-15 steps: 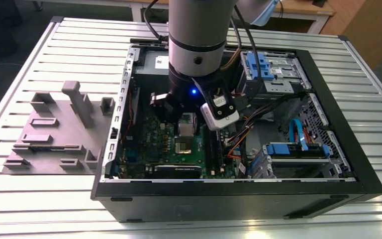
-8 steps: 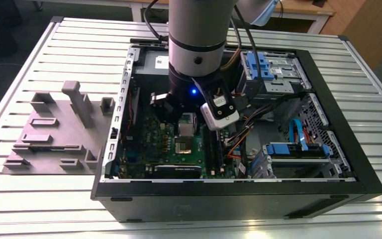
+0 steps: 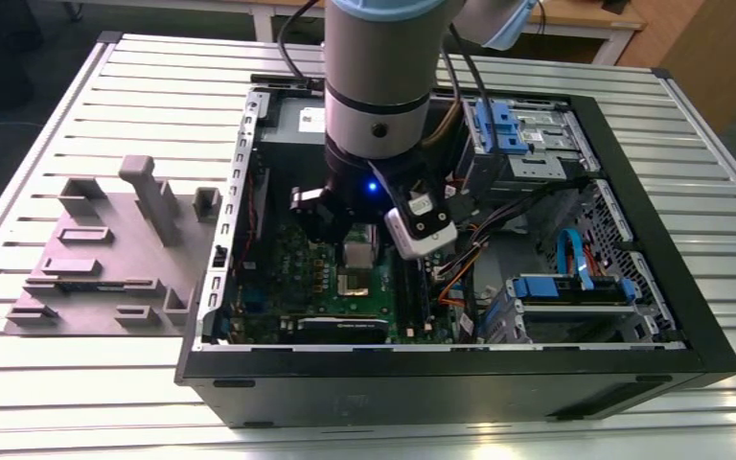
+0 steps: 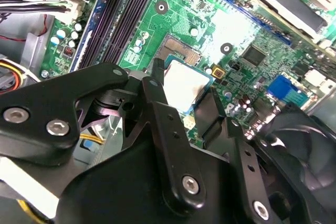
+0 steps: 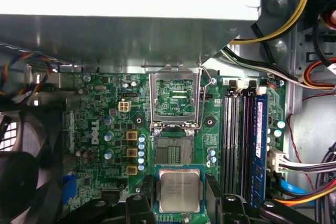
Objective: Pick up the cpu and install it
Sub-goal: 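Place the cpu into insertion slot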
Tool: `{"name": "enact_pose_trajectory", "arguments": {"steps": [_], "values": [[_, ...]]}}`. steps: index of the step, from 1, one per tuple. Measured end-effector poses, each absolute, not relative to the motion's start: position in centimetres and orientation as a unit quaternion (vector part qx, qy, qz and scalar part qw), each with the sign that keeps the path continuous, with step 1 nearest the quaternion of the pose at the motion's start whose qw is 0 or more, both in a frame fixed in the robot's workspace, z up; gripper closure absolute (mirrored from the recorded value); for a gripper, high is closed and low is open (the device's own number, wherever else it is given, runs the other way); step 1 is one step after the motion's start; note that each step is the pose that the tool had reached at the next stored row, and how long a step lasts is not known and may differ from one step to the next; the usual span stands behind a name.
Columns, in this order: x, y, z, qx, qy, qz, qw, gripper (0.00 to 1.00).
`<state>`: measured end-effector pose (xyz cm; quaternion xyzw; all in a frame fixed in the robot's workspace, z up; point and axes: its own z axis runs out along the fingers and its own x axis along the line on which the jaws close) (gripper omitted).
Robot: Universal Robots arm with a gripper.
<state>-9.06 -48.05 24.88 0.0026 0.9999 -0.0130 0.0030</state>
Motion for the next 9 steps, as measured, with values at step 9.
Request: {"name": "enact_pose_trajectory", "arguments": {"steps": [9], "values": [[-9.06,-48.05,23.83,0.003,1.0,-0.013,0.003,0.53]]}}
